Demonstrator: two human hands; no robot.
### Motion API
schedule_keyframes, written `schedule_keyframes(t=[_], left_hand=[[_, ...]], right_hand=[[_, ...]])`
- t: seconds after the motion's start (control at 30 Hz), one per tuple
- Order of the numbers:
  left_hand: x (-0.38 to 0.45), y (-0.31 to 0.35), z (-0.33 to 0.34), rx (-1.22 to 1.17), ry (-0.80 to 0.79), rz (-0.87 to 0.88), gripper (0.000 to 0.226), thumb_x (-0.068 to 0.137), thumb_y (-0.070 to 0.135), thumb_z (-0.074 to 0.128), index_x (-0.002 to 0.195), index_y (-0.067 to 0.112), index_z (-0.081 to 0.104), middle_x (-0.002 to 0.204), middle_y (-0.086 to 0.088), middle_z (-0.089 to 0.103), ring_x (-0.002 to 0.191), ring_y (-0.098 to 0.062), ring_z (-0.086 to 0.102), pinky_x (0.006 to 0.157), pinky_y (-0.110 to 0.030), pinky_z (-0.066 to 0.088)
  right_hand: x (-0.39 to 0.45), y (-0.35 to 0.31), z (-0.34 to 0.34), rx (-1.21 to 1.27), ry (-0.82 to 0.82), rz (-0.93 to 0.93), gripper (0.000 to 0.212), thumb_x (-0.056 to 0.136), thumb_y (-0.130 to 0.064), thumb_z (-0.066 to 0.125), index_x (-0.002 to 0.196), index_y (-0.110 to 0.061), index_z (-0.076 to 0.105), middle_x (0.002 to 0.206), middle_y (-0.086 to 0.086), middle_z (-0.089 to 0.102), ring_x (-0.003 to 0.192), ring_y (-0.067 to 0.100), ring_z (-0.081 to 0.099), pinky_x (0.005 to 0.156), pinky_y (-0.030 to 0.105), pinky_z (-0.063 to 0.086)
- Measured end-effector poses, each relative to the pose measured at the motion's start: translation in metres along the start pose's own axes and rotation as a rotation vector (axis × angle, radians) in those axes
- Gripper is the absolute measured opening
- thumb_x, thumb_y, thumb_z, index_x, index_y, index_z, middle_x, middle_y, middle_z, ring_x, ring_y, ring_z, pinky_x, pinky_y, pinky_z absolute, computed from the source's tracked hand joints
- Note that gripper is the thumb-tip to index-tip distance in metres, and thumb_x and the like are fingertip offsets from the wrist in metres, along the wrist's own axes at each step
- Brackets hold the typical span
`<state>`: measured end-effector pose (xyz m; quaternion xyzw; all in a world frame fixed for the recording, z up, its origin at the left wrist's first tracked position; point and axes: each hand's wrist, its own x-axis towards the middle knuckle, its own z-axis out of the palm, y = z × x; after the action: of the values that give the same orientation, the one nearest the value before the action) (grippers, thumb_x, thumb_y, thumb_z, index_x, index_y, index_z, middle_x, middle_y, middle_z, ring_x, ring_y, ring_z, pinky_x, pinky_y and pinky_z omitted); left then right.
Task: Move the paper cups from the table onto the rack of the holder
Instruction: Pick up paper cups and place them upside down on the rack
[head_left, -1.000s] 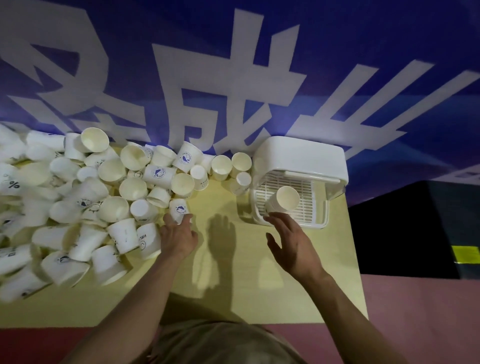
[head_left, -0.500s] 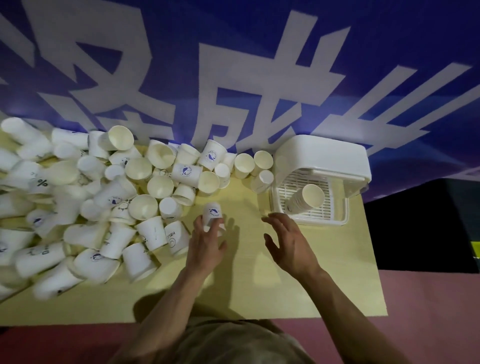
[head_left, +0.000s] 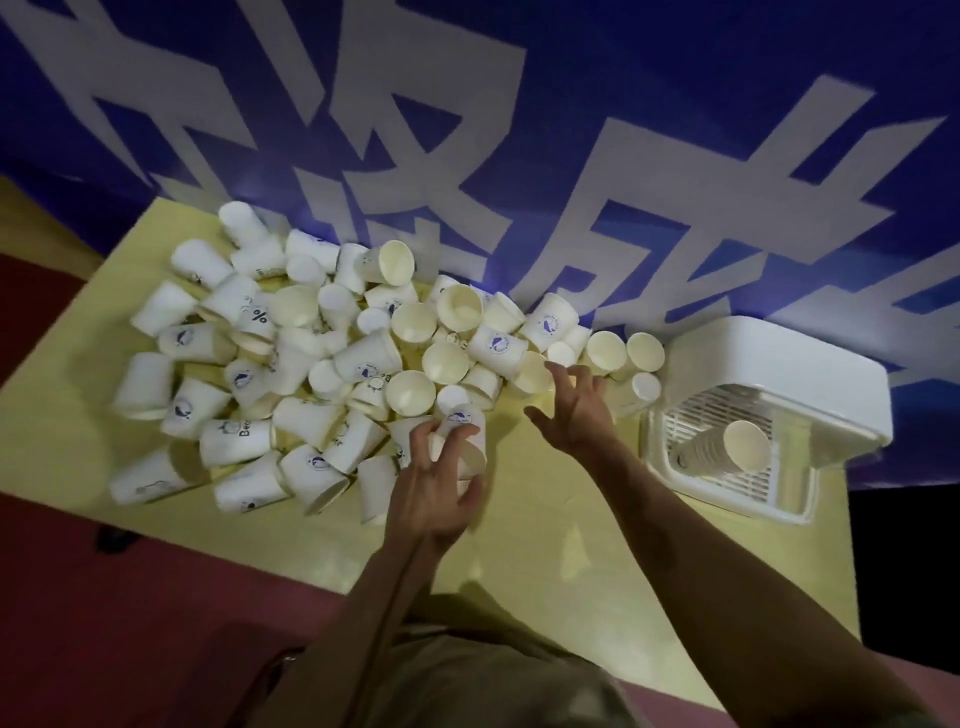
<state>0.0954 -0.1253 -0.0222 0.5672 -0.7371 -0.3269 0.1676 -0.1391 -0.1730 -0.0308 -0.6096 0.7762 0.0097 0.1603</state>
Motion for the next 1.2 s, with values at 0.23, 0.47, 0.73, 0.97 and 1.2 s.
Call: schedule_keyframes(t=[0.23,0.47,0.73,0.97,1.2], left_hand=[[-0.011,-0.018,-0.010,-0.079,0.072,0.039,0.050,0.095,0.039,0.065,0.141,0.028,0.051,0.142,-0.006,0.041,0.108,-0.016,0.056,0.063,-0.020,0.047],[-0.006,-0.025,-0.011,-0.033,-0.006,-0.028,0.058,0.089,0.034,0.071,0.142,0.032,0.045,0.145,-0.004,0.035,0.102,-0.020,0.063,0.066,-0.027,0.056],[0.003,-0.031,-0.011,-0.048,-0.037,-0.032,0.069,0.081,0.031,0.075,0.140,0.041,0.040,0.144,0.005,0.032,0.114,-0.017,0.056,0.069,-0.019,0.048],[0.008,-0.024,-0.012,-0.085,-0.031,0.079,0.063,0.089,0.028,0.070,0.147,0.028,0.046,0.145,-0.003,0.038,0.118,-0.020,0.056,0.078,-0.034,0.060],[0.011,0.002,-0.003,-0.063,-0.076,0.044,0.068,0.091,0.033,0.068,0.151,0.037,0.037,0.141,0.003,0.048,0.119,-0.019,0.056,0.086,-0.037,0.055]], right_hand=[[0.030,-0.017,0.014,0.000,-0.025,0.034,0.093,0.087,-0.052,0.075,0.159,-0.023,0.023,0.153,0.019,0.028,0.134,0.039,0.037,0.102,0.048,0.048],[0.050,-0.023,0.017,0.061,-0.039,0.106,0.092,0.086,-0.047,0.078,0.157,-0.028,0.023,0.146,0.019,0.025,0.127,0.040,0.038,0.097,0.050,0.052],[0.050,-0.025,0.022,0.071,-0.034,0.107,0.089,0.084,-0.041,0.082,0.154,-0.021,0.029,0.149,0.017,0.030,0.129,0.038,0.044,0.098,0.052,0.054],[0.030,-0.018,0.024,0.077,-0.012,0.071,0.083,0.082,-0.043,0.083,0.147,-0.018,0.037,0.147,0.015,0.031,0.121,0.034,0.052,0.087,0.045,0.060],[-0.026,0.022,0.020,0.147,0.063,0.052,0.069,0.082,-0.036,0.080,0.137,-0.015,0.044,0.133,0.015,0.041,0.106,0.037,0.053,0.072,0.045,0.057]])
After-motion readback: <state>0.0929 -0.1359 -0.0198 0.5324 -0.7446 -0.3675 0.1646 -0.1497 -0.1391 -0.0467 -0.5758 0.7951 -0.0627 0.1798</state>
